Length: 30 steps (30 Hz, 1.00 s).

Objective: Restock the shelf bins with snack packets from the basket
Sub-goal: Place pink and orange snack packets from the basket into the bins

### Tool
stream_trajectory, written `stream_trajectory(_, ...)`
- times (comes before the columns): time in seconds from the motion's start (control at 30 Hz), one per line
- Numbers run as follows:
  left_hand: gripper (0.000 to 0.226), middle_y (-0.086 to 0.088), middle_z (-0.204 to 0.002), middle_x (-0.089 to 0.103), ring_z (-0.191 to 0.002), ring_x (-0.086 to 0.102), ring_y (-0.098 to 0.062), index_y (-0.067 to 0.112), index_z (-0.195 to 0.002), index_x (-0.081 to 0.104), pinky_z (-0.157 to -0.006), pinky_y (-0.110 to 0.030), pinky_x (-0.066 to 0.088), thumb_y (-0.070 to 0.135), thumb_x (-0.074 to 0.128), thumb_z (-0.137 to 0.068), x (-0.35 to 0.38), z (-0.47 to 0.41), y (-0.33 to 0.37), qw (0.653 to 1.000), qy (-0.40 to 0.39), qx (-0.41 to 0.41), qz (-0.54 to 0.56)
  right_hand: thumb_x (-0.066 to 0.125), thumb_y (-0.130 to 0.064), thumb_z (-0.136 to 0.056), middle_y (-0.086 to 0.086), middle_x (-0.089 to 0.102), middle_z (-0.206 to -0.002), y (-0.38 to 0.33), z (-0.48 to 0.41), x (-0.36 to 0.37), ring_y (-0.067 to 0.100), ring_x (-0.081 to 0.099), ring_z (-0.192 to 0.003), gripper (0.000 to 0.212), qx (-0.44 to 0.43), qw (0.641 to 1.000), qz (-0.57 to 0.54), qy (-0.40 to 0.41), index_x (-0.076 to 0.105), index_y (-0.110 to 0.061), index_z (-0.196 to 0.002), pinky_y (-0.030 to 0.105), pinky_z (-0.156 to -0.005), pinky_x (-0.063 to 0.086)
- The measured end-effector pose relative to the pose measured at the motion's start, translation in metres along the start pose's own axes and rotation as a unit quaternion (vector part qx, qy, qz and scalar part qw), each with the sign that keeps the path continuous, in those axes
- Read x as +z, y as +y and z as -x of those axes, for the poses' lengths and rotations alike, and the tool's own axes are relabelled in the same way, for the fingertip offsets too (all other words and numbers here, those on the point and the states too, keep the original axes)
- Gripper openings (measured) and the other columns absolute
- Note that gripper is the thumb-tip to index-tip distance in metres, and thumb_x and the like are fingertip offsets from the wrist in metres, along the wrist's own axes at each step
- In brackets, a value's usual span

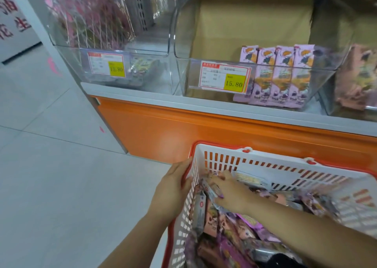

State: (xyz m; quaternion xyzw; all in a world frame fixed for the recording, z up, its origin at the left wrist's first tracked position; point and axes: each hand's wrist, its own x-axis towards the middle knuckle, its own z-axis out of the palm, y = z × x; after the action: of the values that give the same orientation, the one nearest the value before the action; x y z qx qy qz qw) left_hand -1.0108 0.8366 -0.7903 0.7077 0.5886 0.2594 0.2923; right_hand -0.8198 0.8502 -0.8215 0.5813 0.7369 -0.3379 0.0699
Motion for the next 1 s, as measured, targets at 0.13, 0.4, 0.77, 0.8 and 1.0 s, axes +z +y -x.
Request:
stream_trajectory(0.13,0.049,0.016,-0.139,0.044,-0.124,0.042,0.0,0.033,-0.143,0.038,-0.096,-0.012,0.029,0.022,0.049,-0.097,0.001,0.001,-0.003,1.0,-0.008,-0.002,0.004,0.057,-0.016,-0.089,0.012,0.036,-0.134,-0.008,-0.002,0.004,0.023,0.056,-0.094,0.061,0.011,0.999,-0.051,0.005,0.027,-0.017,-0.143,0.035,-0.073,0.05)
stream_trajectory(0.4,0.05,0.014,-0.144,0.039,-0.127,0.042,-0.006,0.035,-0.145,0.032,-0.101,-0.02,0.033,0.026,0.047,-0.098,-0.016,0.005,0.005,0.996,-0.081,-0.017,-0.042,0.061,-0.011,-0.088,-0.002,0.061,-0.107,-0.023,0.034,-0.071,0.006,0.054,-0.086,0.019,0.067,0.924,-0.351,0.138,0.062,-0.02,-0.105,0.024,-0.073,0.038)
stream_trajectory(0.77,0.017,0.019,-0.111,0.057,-0.101,0.056,-0.005,0.048,-0.108,0.05,-0.083,-0.023,0.042,0.035,0.049,-0.097,-0.119,0.015,0.121,0.972,-0.165,-0.068,0.15,0.045,-0.002,-0.095,0.014,0.063,-0.096,-0.08,0.115,-0.133,0.024,0.061,-0.078,0.019,0.002,0.752,-0.656,0.066,0.064,-0.005,-0.091,0.035,-0.074,0.057)
stream_trajectory(0.8,0.014,0.021,-0.101,0.056,-0.097,0.058,-0.006,0.049,-0.096,0.049,-0.083,-0.024,0.044,0.035,0.049,-0.097,-0.126,0.018,0.132,0.969,-0.141,-0.068,0.19,0.045,-0.003,-0.095,0.016,0.062,-0.097,-0.085,0.123,-0.14,0.024,0.062,-0.075,0.02,-0.004,0.738,-0.672,0.062,0.063,-0.005,-0.09,0.032,-0.064,0.058)
stream_trajectory(1.0,0.033,-0.003,-0.112,0.066,-0.094,0.067,-0.017,0.023,-0.126,0.049,-0.084,-0.033,0.048,0.026,0.056,-0.094,-0.138,0.026,0.172,0.889,0.0,-0.122,0.442,0.043,-0.002,-0.094,0.016,0.063,-0.094,-0.119,0.164,-0.178,0.026,0.059,-0.074,0.02,-0.05,0.716,-0.694,0.056,0.063,-0.007,-0.091,0.032,-0.063,0.056)
